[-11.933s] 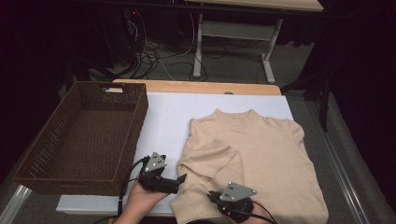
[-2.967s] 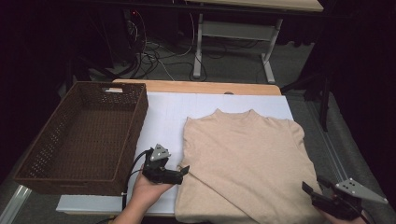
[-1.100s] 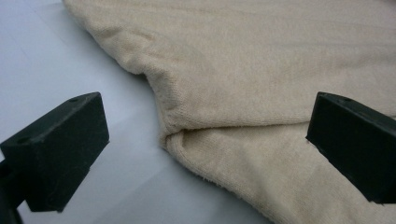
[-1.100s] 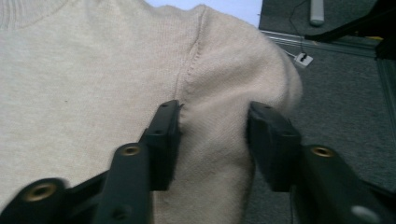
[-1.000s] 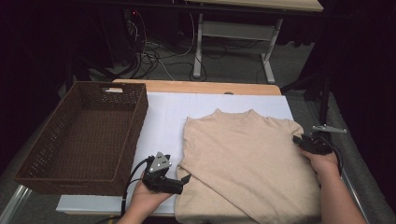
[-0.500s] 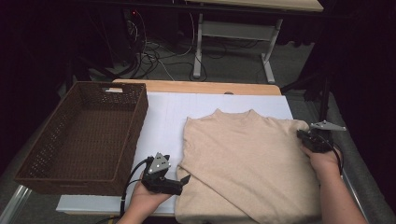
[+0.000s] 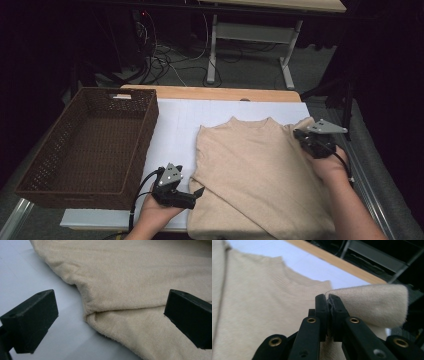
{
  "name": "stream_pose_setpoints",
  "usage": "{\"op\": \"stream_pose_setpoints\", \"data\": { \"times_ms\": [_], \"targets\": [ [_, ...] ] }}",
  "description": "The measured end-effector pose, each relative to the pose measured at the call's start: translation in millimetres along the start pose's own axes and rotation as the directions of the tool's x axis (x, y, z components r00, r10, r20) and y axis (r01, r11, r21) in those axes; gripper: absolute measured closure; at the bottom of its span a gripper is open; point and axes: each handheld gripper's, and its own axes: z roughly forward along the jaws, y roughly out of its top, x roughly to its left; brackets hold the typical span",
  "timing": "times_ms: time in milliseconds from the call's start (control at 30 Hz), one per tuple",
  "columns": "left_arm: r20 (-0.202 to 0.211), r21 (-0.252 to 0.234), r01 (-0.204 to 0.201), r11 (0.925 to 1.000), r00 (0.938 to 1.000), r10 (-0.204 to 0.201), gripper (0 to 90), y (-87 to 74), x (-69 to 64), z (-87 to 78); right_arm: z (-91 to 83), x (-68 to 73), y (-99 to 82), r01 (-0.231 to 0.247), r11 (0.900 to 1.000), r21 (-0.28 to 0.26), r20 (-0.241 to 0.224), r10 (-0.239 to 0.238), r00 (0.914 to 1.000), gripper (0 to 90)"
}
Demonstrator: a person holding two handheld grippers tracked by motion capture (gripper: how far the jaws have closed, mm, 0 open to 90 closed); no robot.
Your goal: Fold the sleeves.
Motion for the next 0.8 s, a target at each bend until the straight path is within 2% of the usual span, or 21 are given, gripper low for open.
{"op": "stream_pose_setpoints", "data": {
  "times_ms": [33, 233, 300, 333, 433, 533, 667, 700, 800],
  "targets": [
    [0.0, 0.0, 0.0, 1.0, 1.0, 0.0, 0.0, 0.1, -0.5, -0.2, 4.7, 5.8, -1.1, 0.02, 0.9997, 0.011, -0.012, -0.02, 0.9997, 87.4],
    [0.007, 0.002, -0.006, 1.0, 1.0, 0.006, 0.0, -0.3, -1.5, 0.6, 35.5, 33.4, -19.8, 0.068, 0.9931, 0.095, -0.073, -0.061, 0.9954, 87.0],
    [0.008, 0.001, -0.007, 1.0, 0.9999, 0.007, 0.0, -0.6, -1.1, 0.7, 41.3, 36.6, -25.4, 0.084, 0.9894, 0.118, -0.086, -0.074, 0.9936, 82.3],
    [0.009, 0.003, -0.007, 1.0, 0.9999, 0.007, 0.0, -0.8, -0.8, 0.8, 41.9, 35.6, -27.1, 0.068, 0.9901, 0.123, -0.096, -0.057, 0.9937, 78.3],
    [0.009, 0.004, -0.003, 1.0, 1.0, 0.002, 0.0, -1.6, 0.9, 0.6, 35.3, 28.5, -27.8, 0.019, 0.995, 0.098, -0.101, -0.009, 0.9949, 66.8],
    [0.006, 0.006, -0.002, 1.0, 1.0, 0.002, 0.0, -2.2, 1.8, -0.1, 21.2, 17.2, -28.1, -0.02, 0.997, 0.075, -0.079, 0.026, 0.9965, 61.2],
    [0.003, 0.006, 0.001, 1.0, 1.0, -0.001, 0.0, -2.4, 2.1, -0.8, 5.4, -4.0, -33.1, -0.069, 0.9957, 0.062, -0.021, 0.07, 0.9973, 57.0],
    [0.003, 0.004, 0.004, 1.0, 1.0, -0.004, 0.0, -2.4, 1.8, -1.2, 2.4, -10.6, -36.3, -0.076, 0.9949, 0.067, 0.005, 0.076, 0.9971, 55.0],
    [0.006, -0.001, 0.001, 1.0, 1.0, -0.001, 0.0, -2.1, 0.0, -1.3, -1.7, -28.9, -48.9, -0.131, 0.9879, 0.083, 0.049, 0.127, 0.9907, 50.6]
  ]
}}
